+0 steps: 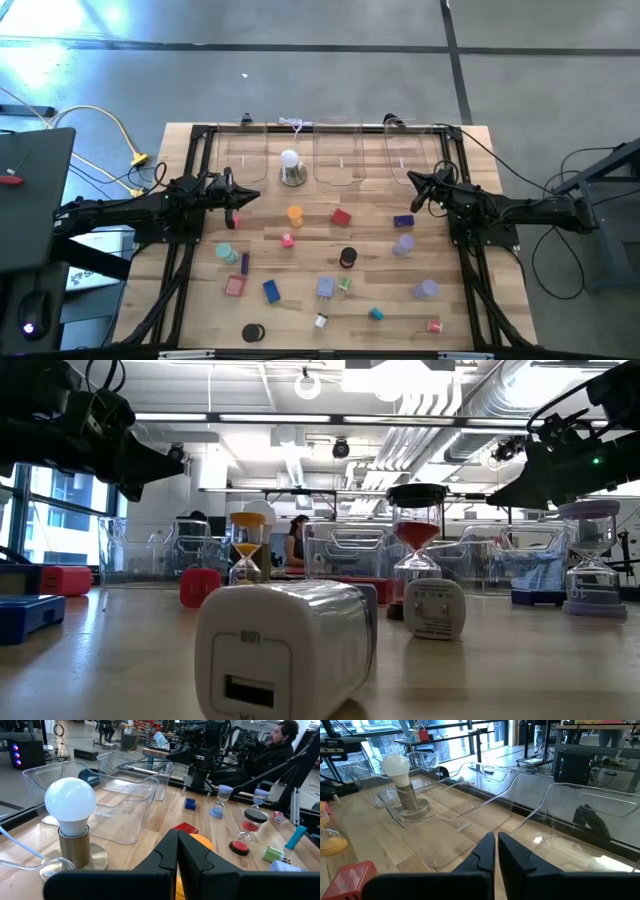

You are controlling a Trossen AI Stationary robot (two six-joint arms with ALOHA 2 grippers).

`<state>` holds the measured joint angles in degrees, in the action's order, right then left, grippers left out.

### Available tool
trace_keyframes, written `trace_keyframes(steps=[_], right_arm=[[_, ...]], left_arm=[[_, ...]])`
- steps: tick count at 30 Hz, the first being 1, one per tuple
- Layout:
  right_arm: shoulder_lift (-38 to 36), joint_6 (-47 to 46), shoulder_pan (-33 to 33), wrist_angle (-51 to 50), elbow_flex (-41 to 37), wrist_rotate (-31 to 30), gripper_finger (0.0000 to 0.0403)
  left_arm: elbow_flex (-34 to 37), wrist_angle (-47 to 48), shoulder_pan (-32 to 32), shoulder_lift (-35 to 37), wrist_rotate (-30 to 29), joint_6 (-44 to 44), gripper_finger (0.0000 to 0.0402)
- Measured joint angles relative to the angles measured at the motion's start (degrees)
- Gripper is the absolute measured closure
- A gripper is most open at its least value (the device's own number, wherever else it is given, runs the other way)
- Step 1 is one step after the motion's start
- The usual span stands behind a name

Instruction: Pick & Place Office items

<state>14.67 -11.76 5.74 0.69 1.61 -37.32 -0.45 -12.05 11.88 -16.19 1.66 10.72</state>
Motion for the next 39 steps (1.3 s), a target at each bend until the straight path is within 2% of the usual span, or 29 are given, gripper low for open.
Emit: trace_keyframes(steps=[34, 39], right_arm=[[0.0, 0.0, 0.0, 0.0, 0.0, 0.0, 0.0393], [0.0, 0.0, 0.0, 3.5, -0.2, 0.0, 0.0393]], left_arm=[[0.0, 0.0, 0.0, 0.0, 0.0, 0.0, 0.0401], [0.0, -0.3, 0.0, 0.0, 0.0, 0.0, 0.0401]])
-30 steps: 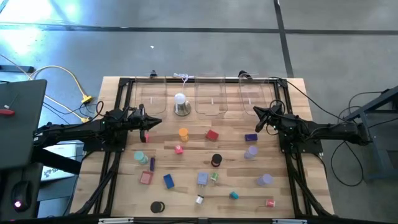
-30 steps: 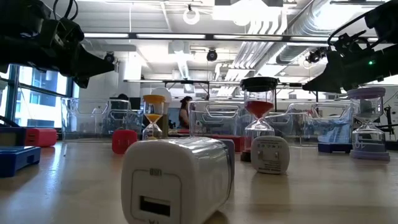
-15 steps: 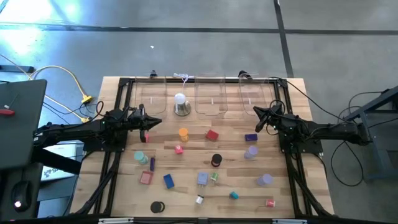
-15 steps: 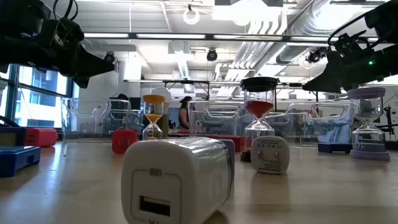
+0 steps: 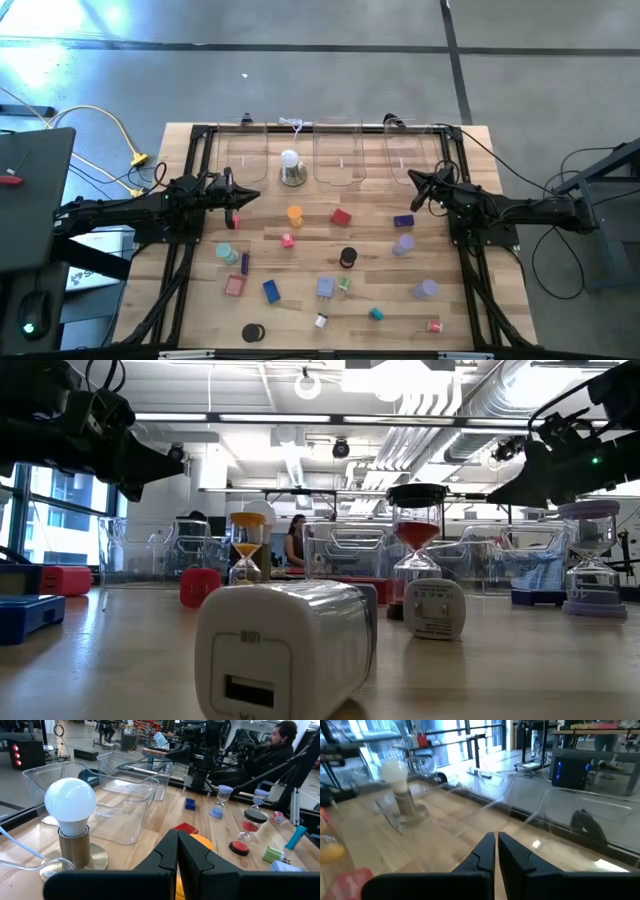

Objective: Pick & Place Office items
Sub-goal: Put the top violet hourglass into the middle transparent bin

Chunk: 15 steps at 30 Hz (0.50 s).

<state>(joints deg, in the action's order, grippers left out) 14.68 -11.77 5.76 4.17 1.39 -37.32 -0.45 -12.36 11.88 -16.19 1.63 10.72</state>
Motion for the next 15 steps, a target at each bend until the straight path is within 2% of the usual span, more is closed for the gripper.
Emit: trace_keyframes(steps=[6, 11, 13, 15], right_arm=[[0.0, -1.2, 0.0, 3.4, 0.0, 0.2, 0.0393], [0.0, -11.3, 0.0, 5.2, 0.0, 2.6, 0.0393], [0.0, -10.4, 0.0, 7.8, 0.0, 5.4, 0.0393], [0.0, -6.2, 0.0, 11.2, 0.1, 12.1, 0.0393]], left_arm=[[0.0, -2.5, 0.0, 0.0, -0.1, 0.0, 0.0401], [0.0, -4.5, 0.0, 0.0, -0.1, 2.1, 0.0401], [0.0, -5.3, 0.0, 0.0, 0.0, 5.3, 0.0401], [0.0, -6.0, 0.0, 0.0, 0.0, 7.8, 0.0401]])
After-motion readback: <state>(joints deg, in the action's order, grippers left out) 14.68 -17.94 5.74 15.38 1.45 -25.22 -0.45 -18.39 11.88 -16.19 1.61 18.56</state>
